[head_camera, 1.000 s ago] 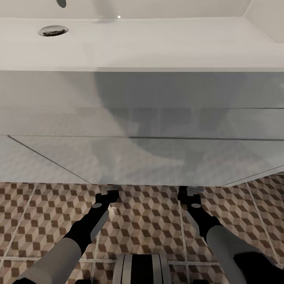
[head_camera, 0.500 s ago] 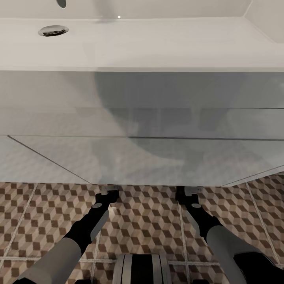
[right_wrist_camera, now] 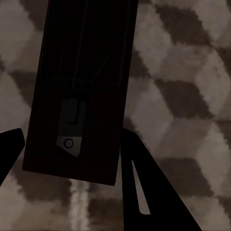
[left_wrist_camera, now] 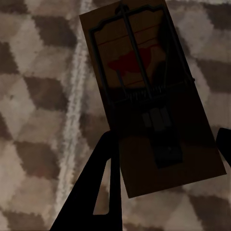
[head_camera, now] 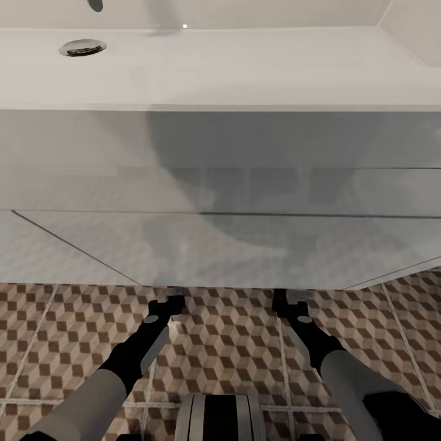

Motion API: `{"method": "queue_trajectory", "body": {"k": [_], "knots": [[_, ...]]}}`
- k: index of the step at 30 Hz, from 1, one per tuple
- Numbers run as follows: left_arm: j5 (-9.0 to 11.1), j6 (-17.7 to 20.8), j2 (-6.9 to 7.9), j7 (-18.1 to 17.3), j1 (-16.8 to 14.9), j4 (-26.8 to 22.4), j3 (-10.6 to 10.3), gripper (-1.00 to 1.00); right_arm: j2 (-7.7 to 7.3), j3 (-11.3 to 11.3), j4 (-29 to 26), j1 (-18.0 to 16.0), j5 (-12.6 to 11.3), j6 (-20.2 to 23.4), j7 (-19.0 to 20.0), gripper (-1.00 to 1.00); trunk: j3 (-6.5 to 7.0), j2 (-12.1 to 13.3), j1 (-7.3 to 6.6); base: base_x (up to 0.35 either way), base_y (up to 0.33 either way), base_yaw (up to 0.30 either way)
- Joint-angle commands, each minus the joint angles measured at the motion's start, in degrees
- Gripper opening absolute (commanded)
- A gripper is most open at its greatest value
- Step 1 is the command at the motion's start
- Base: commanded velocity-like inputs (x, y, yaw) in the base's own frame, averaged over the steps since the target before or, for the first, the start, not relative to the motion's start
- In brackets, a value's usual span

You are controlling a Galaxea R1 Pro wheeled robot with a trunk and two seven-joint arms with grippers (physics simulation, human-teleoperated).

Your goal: Take the four mousetraps from the cabinet in the bathroom and place them on the bathroom floor. Make sure all four end up on the same floor surface, and ensure that at least two of them are either under or directly next to the same bathroom sink.

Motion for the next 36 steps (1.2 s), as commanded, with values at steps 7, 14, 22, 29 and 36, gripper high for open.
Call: {"method": "queue_trajectory", "body": {"k": [7, 14, 22, 29, 36], "knots": [[0.35, 0.13, 0.05, 0.48, -0.03, -0.17, -0.41, -1.0, -0.02, 0.54, 0.06, -0.03, -0.07, -0.14, -0.51, -1.0, -0.03, -0.01, -0.01, 0.015, 0.0, 0.0], [0.38, 0.17, 0.08, 0.54, -0.02, -0.11, -0.31, -1.0, -0.02, 0.59, 0.06, -0.03, -0.05, -0.14, -0.65, -1.0, -0.03, -0.01, -0.01, 0.003, 0.0, 0.0], [0.33, 0.1, 0.16, 0.5, -0.01, -0.1, -0.42, -1.0, -0.02, 0.6, 0.06, -0.03, 0.0, -0.14, -0.8, -1.0, -0.03, -0.01, -0.01, 0.062, 0.0, 0.0], [0.39, 0.12, 0.18, 0.52, -0.03, -0.1, -0.23, -1.0, -0.02, 0.62, 0.06, -0.03, 0.04, -0.14, -0.84, -1.0, -0.03, -0.01, -0.01, 0.026, 0.0, 0.0], [0.4, 0.09, 0.14, 0.53, -0.03, -0.1, -0.34, -1.0, -0.01, 0.68, 0.06, -0.03, 0.04, -0.14, -0.89, -1.0, -0.03, -0.01, -0.01, 0.023, 0.0, 0.0]]}}
